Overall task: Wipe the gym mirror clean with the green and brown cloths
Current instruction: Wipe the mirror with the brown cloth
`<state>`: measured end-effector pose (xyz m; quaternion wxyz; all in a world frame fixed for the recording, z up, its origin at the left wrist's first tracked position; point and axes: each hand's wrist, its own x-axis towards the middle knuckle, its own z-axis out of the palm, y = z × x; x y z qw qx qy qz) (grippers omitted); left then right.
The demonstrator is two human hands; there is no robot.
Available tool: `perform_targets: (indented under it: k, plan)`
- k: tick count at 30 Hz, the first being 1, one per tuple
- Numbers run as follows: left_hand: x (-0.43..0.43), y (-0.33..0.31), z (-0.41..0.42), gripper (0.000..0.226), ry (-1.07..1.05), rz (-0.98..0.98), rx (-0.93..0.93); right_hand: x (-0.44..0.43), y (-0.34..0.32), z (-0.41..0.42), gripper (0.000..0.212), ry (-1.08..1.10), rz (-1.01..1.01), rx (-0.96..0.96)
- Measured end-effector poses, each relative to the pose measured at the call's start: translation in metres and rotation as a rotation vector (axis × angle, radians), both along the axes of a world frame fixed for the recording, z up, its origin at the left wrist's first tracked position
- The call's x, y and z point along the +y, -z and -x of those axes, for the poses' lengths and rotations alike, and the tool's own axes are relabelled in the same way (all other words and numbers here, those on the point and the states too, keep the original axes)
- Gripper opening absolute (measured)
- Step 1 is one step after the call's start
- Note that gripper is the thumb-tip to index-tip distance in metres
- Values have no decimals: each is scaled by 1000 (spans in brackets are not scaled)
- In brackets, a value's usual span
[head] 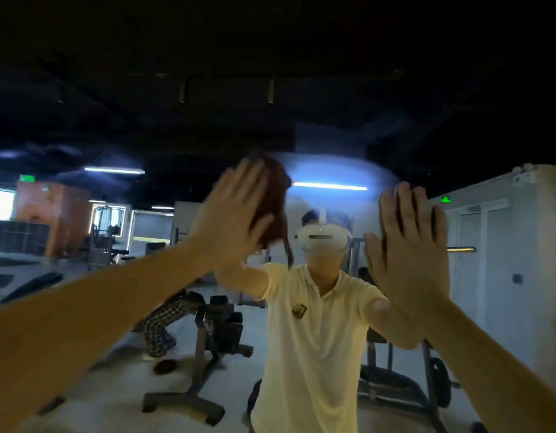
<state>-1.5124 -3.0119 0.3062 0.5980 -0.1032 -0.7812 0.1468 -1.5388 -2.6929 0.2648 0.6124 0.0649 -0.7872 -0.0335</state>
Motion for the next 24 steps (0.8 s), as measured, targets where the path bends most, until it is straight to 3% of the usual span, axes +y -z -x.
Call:
perform_targets:
  k: [3,6,9,12,14,15,17,20,22,24]
  plan:
    - [31,-50,6,80,116,-289,82,0,2,4,70,-16,-3,37]
    - [90,-37,21,75,203,-306,159,2,7,6,71,-20,-19,66]
    - [112,26,25,70,263,-14,105,1,8,7,70,-2,-19,94]
    - [87,70,19,74,224,396,11,1,6,6,71,-6,-14,94]
    - [57,59,19,84,137,606,-40,-1,7,6,71,-29,-11,106]
    - [43,41,19,84,106,604,-55,-2,7,7,72,-38,-9,111]
    - [27,-7,16,77,56,448,-22,-1,7,8,71,-34,-8,121]
    - [42,-66,13,70,100,68,101,1,8,10,69,-39,-14,134]
    - [80,-74,17,72,149,-171,152,3,8,12,67,-58,-23,143]
    - [120,-59,23,70,177,-205,157,4,8,14,63,-111,-16,171]
